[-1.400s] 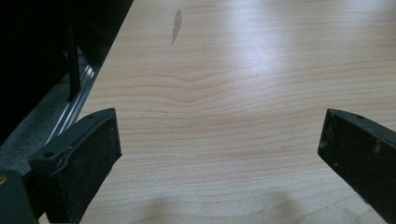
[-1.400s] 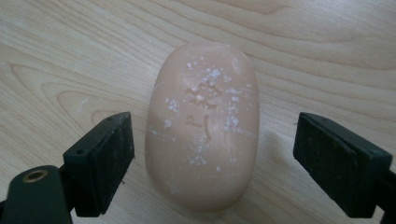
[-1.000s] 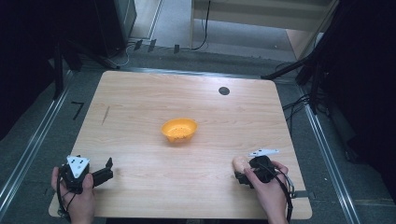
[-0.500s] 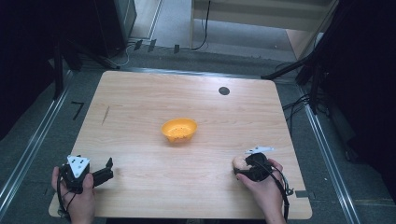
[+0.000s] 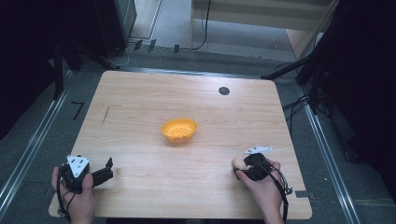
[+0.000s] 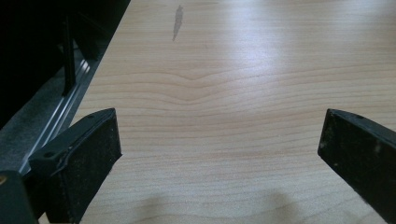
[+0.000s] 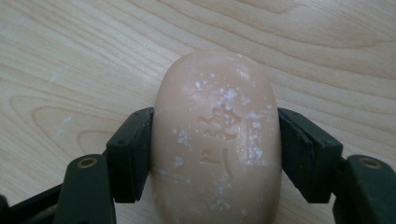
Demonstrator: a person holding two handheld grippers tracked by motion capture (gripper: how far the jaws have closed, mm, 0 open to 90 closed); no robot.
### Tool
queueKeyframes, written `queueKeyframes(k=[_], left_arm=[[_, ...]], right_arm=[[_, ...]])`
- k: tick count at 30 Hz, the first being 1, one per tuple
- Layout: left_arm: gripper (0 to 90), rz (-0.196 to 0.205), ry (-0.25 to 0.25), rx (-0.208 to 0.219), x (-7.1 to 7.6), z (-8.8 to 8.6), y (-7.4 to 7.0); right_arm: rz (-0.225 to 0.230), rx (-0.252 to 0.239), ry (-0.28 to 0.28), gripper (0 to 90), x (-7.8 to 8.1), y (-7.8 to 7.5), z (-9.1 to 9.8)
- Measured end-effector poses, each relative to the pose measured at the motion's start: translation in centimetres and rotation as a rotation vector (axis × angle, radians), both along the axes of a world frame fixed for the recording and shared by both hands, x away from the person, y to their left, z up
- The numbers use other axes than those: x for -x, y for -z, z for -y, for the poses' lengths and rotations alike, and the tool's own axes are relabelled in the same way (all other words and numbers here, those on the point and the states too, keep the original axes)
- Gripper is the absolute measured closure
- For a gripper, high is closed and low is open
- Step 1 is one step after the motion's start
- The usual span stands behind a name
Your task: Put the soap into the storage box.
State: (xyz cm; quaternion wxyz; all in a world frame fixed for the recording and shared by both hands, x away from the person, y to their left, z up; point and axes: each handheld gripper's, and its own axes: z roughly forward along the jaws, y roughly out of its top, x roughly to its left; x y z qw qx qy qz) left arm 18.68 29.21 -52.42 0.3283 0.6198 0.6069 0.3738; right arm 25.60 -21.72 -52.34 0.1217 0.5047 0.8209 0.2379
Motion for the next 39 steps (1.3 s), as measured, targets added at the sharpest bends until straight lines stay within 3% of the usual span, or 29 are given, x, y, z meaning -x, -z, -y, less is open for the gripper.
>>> queueKeyframes(k=[3, 16, 21, 37, 39], left_arm=[[0.0, 0.002, 0.003, -0.001, 0.0, 0.0, 0.0], [0.0, -0.002, 0.006, -0.03, 0.0, 0.3, 0.0], [0.0, 0.001, 0.005, -0.025, 0.0, 0.3, 0.0], [0.0, -0.002, 0.012, -0.017, 0.0, 0.2, 0.0], [0.0, -0.001, 0.012, -0.016, 0.0, 0.2, 0.0]], right_arm=[[0.008, -0.005, -0.03, 33.4, -0.1, 0.1, 0.3], [0.046, -0.03, -0.03, 33.7, 0.3, 0.0, 2.3], [0.031, -0.073, -0.087, 33.7, -0.2, -0.6, 2.6], [0.085, -0.015, -0.282, 33.7, -2.4, -3.2, 0.9], [0.075, -0.006, -0.294, 33.7, -2.7, -3.4, 0.7]])
